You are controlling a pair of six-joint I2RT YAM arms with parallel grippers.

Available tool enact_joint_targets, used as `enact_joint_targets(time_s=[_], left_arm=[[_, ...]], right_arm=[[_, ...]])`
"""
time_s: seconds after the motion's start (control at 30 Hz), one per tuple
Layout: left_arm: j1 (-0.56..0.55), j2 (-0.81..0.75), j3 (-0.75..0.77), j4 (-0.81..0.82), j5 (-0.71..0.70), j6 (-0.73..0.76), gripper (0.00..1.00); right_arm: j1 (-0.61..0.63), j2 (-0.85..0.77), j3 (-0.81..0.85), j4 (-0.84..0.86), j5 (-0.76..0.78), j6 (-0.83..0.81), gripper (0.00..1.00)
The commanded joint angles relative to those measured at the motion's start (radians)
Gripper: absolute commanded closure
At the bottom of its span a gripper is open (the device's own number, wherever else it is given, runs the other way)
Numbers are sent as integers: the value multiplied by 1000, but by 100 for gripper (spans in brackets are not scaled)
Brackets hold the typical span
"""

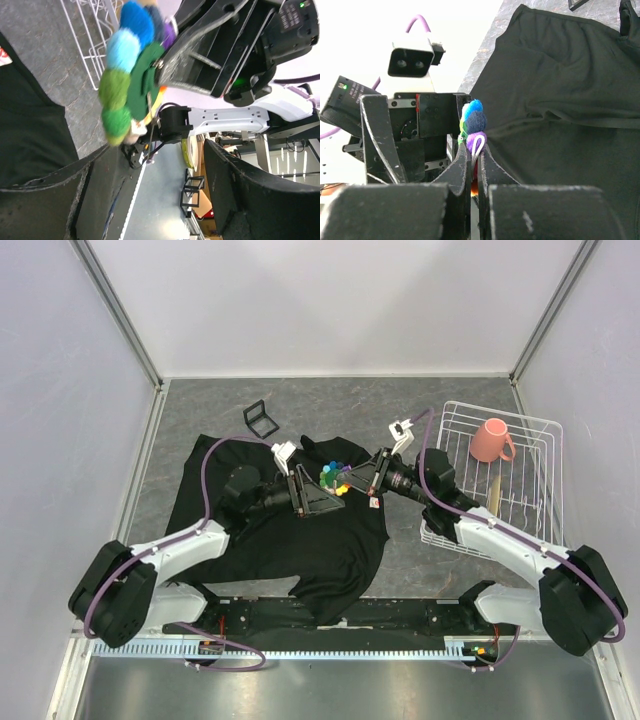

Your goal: Remove the brooch from the garment

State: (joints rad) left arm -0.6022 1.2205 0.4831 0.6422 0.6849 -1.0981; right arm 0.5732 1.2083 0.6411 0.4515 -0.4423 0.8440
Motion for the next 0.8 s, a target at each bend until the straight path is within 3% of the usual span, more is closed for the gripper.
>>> enact_joint_targets(time_s=[0.0, 0.2, 0.37, 0.77], left_arm=[[-8, 36, 55, 151, 19, -77, 25], [-11, 91, 57, 290, 57, -169, 32], [-13, 83, 68, 312, 80, -207, 37], [-18, 69, 92, 356, 51, -282, 32]], right_arm=[[19, -24, 40, 1, 40, -36, 100], [40, -35, 48, -40, 68, -68, 100], [40, -47, 52, -86, 99, -115, 100], [63, -56, 62, -142, 128, -166, 100]])
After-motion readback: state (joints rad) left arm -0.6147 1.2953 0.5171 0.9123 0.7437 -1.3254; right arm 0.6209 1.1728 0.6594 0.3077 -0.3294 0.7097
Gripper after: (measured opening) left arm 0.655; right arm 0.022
